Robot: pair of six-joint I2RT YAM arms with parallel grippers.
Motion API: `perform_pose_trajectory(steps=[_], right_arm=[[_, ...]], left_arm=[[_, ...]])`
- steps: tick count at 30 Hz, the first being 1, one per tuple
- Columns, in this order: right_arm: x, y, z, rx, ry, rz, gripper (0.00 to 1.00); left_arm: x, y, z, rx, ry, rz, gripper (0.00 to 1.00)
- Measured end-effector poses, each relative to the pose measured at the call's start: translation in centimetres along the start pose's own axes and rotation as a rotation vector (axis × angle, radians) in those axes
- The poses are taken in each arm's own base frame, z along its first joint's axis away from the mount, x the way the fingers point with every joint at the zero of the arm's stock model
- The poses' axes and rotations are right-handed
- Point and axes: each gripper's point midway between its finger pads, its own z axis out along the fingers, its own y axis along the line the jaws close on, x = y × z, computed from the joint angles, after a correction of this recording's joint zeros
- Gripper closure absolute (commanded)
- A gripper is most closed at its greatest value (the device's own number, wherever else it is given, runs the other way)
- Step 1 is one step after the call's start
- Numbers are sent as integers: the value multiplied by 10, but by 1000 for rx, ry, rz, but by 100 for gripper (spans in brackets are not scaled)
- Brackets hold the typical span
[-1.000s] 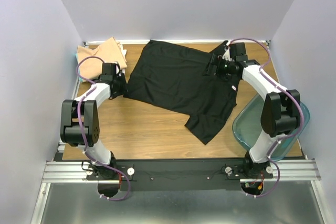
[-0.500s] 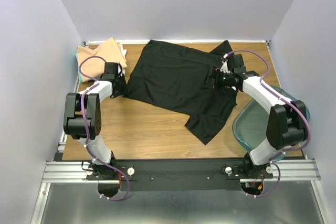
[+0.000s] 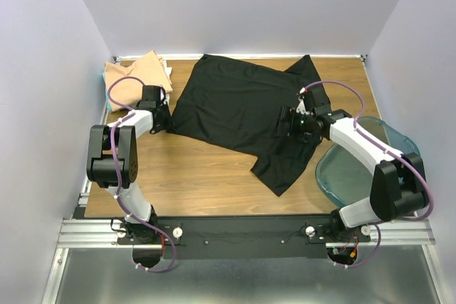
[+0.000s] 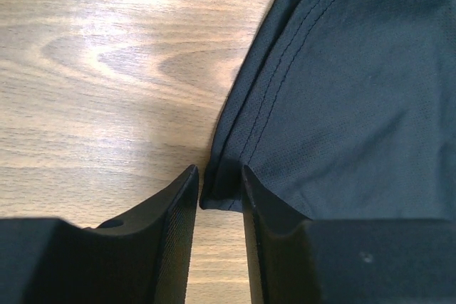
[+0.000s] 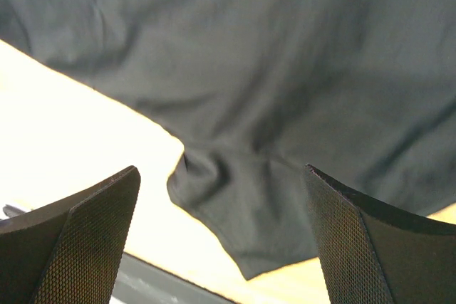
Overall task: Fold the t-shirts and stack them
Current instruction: Fold the tshirt
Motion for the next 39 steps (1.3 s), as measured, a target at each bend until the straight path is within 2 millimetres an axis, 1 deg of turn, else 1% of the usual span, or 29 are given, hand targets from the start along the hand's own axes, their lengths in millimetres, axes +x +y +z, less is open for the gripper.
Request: perform_pose_trajectory(steps=[1,2,4,5,6,7,8,9,11,12,15,16,19,23,25,32,39], right_arm=[[7,0,-2,3,11,-2,0],[12,1,-3,7,17,-3,0],[25,1,-6,15,31,-7,0],[34,1,-9,20,44,-6,0],[39,1,-10,24,50,-6,1],[47,2,-12,24,59,-10,3],[55,1,-13,31,70,-11,5],[64,1,-14,41,85,-9,8],[79,1,-15,55,108,-14,11],[86,-1,-16,66,121,-14,14],[109,-4,-16,95,162,-18,20],[117,-6,-17,108,178,-15,26],[137,-9,-20,137,212,-15,34],[152,-13,-23,177,234,-6,41],[156,-13,-23,195,236,0,45],[165,-20,-22,250,243,16,49],[183,-31,-20,297,282,22,50]], left_arm=[[0,0,0,0,-1,0,75],[1,0,0,1,-2,5,80],[2,1,1,1,-4,9,83],[3,1,1,4,-6,8,90],[3,1,0,4,-8,8,92],[3,1,0,7,-11,11,94],[4,1,0,10,-12,11,100],[5,1,-1,14,-11,10,100],[6,0,-2,21,-10,14,100],[8,-1,-3,24,-6,14,100],[11,0,-7,24,7,14,100],[13,0,-8,22,13,16,100],[13,0,-13,22,15,17,100],[10,-1,-16,25,7,21,100],[11,-1,-17,24,11,21,100],[14,2,-17,19,23,29,100],[16,3,-17,16,29,35,100]])
